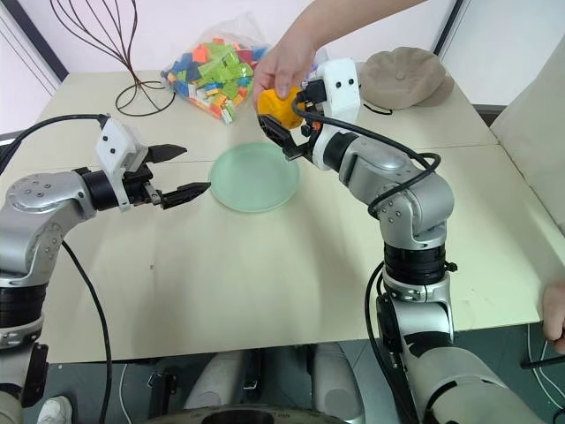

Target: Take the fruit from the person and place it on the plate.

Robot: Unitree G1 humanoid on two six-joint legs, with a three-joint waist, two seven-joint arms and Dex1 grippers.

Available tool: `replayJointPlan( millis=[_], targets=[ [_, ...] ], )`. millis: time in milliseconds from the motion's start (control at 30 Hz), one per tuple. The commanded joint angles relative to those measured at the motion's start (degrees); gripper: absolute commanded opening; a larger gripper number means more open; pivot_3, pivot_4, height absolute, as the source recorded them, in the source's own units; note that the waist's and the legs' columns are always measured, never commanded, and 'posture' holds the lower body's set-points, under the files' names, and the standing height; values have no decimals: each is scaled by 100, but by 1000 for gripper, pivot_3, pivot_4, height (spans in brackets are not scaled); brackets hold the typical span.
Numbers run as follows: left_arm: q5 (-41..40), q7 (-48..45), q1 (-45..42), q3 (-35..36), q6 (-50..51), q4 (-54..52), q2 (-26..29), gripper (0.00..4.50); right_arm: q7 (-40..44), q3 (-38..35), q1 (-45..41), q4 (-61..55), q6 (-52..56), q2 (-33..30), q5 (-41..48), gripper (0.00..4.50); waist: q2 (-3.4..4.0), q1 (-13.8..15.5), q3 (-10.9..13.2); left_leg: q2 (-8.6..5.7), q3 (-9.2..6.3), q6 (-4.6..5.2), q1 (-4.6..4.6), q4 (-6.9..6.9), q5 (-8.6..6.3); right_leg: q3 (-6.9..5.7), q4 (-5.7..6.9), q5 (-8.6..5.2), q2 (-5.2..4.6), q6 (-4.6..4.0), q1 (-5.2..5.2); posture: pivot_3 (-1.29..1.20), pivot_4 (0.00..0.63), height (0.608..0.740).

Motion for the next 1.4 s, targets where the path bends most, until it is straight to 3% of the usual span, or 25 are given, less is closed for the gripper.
replayJointPlan(
  millis=[33,67,100,567,1033,1233,1267,1400],
  targets=[
    [-8,56,30,195,-57,-216,102,4500,74,33,-234,-4,-291,83,-93,2630,0,-1,0,0,0,0,0,-2,0,0,-1,0,0,0,0,0,150,740],
    [-10,57,35,200,-52,-224,108,4500,81,44,-242,11,-313,90,-109,2201,0,-1,0,0,0,-1,0,-2,0,0,-1,0,0,0,-1,0,150,740],
    [-14,59,43,205,-46,-233,113,4500,80,52,-246,12,-320,95,-125,2118,0,0,0,0,0,-1,0,-3,1,0,-1,0,0,0,-1,0,150,740],
    [3,31,86,332,-24,82,274,4500,156,494,139,-117,-235,332,-239,2118,0,-17,0,0,0,-3,1,-6,2,1,-1,0,2,0,-3,0,150,740],
    [-61,-63,163,434,75,157,439,4500,456,1097,34,2659,-1867,920,-1497,2118,1,-19,0,-3,0,-22,1,-10,13,0,0,0,2,0,-4,0,150,740],
    [-38,-55,184,413,78,107,464,4500,520,1267,13,3145,-2259,953,-2018,2118,2,-24,1,-3,-1,-25,1,-13,15,1,1,0,2,0,-7,0,150,740],
    [-34,-53,185,404,74,103,466,4500,540,1261,25,3137,-2270,970,-2040,2918,2,-24,1,-3,-1,-26,1,-13,15,1,1,0,2,0,-7,0,150,740],
    [-20,-60,175,370,55,109,450,4500,623,1227,77,2938,-2182,987,-2088,4469,2,-23,1,-3,-2,-27,1,-13,15,1,3,0,2,0,-7,0,150,740]
  ],
)
